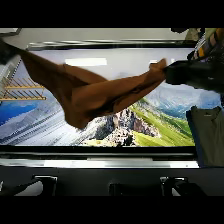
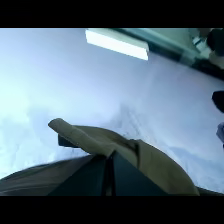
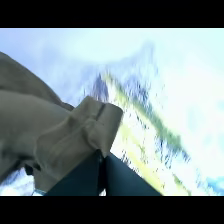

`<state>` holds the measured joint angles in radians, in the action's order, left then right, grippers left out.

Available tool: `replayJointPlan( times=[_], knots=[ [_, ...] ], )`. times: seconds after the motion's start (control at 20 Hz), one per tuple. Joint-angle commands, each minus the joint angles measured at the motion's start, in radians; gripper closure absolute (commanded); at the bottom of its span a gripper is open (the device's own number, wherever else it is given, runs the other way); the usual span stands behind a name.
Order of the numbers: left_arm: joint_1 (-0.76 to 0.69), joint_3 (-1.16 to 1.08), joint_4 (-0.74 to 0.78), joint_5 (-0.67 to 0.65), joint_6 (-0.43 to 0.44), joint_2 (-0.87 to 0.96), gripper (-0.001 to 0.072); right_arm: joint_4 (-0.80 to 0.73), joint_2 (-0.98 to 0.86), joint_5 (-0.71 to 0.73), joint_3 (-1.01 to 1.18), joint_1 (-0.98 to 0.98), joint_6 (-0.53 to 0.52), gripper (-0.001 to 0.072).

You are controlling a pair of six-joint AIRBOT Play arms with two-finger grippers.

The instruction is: Fold the clothes and pants, and hang the long-sleeved shirts on hangers.

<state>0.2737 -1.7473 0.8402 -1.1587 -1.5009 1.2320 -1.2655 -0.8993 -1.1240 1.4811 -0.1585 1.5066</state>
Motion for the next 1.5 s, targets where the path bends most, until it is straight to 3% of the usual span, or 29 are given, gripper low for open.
replayJointPlan(
  times=[0.0, 0.2, 0.4, 0.65, 0.85, 0.95, 1.1, 1.25, 1.3, 1.35, 1.4, 1.45],
  knots=[
    [0.060, -0.088, 0.024, -0.066, -0.073, -0.196, 0.0696, -0.054, 0.229, 0.010, 0.006, -0.001, 0.053, 0.0686],
    [0.069, -0.088, 0.213, -0.075, -0.209, -0.360, 0.0696, -0.233, 0.385, 0.050, 0.006, -0.001, 0.233, 0.0686],
    [0.060, -0.076, 0.240, -0.098, -0.229, -0.362, 0.0696, -0.328, 0.353, 0.110, 0.006, -0.001, 0.317, 0.0686],
    [-0.096, 0.116, 0.231, -0.140, -0.194, -0.178, 0.0695, -0.328, -0.010, 0.109, 0.006, -0.001, 0.392, 0.0686],
    [-0.212, 0.306, 0.253, 0.013, -0.175, 0.086, 0.0695, -0.308, -0.440, 0.156, 0.006, 0.000, 0.520, 0.0685],
    [-0.225, 0.316, 0.251, 0.075, -0.175, 0.239, 0.0695, -0.236, -0.616, 0.202, 0.010, 0.000, 0.582, 0.0684],
    [-0.223, 0.299, 0.244, 0.106, -0.175, 0.407, 0.0695, -0.055, -0.769, 0.307, 0.017, 0.000, 0.582, 0.0683],
    [-0.223, 0.293, 0.243, 0.113, -0.175, 0.488, 0.0695, 0.010, -0.816, 0.344, 0.017, 0.000, 0.581, 0.0618],
    [-0.223, 0.293, 0.243, 0.113, -0.175, 0.497, 0.0695, 0.010, -0.812, 0.327, 0.017, 0.000, 0.579, 0.0563],
    [-0.221, 0.293, 0.243, 0.112, -0.175, 0.498, 0.0695, 0.015, -0.800, 0.293, 0.018, 0.007, 0.553, 0.0423],
    [-0.218, 0.293, 0.241, 0.108, -0.175, 0.494, 0.0695, 0.061, -0.779, 0.240, 0.019, 0.022, 0.469, 0.0347],
    [-0.212, 0.292, 0.241, 0.100, -0.175, 0.490, 0.0694, 0.117, -0.747, 0.178, 0.019, 0.054, 0.352, 0.0329]
  ],
)
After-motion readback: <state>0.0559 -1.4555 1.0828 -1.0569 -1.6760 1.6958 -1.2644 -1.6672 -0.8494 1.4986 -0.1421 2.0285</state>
